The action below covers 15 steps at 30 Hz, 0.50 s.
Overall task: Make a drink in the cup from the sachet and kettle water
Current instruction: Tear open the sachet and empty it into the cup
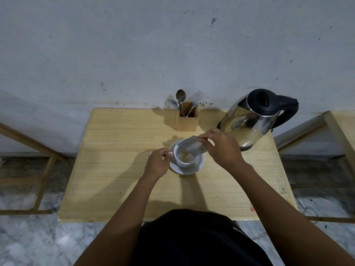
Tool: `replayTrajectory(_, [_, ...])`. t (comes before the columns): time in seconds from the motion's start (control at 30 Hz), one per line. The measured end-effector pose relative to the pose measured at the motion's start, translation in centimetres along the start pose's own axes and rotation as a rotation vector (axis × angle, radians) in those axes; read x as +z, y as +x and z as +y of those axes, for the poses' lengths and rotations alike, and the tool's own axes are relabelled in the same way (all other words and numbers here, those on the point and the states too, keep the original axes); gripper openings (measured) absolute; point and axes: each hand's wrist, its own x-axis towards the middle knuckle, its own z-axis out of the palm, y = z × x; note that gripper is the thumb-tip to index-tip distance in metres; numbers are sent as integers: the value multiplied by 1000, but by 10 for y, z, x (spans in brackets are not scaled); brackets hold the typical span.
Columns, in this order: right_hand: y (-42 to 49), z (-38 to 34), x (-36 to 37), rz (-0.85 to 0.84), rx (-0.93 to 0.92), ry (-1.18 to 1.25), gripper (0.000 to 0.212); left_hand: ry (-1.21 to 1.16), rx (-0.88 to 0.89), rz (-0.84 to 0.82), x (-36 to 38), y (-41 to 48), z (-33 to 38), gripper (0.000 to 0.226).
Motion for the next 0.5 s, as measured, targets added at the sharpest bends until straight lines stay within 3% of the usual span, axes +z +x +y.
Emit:
replayTrajectory(0.1, [3,-3,0,-13,-37,-19,16,43,27,22,-2,-3,5,27])
replayTrajectory(0.2, [5,-6,0,-18,-66,-28,15,73,168,75,-4,-6,16,39])
replayTrajectory(0.37, [8,-14,3,-20,-146,-91,15,71,257,73,-2,0,29,20])
replayTrajectory(0.5, [10,-12,0,-3,-86,-25,15,58,280,94,-3,6,28,16])
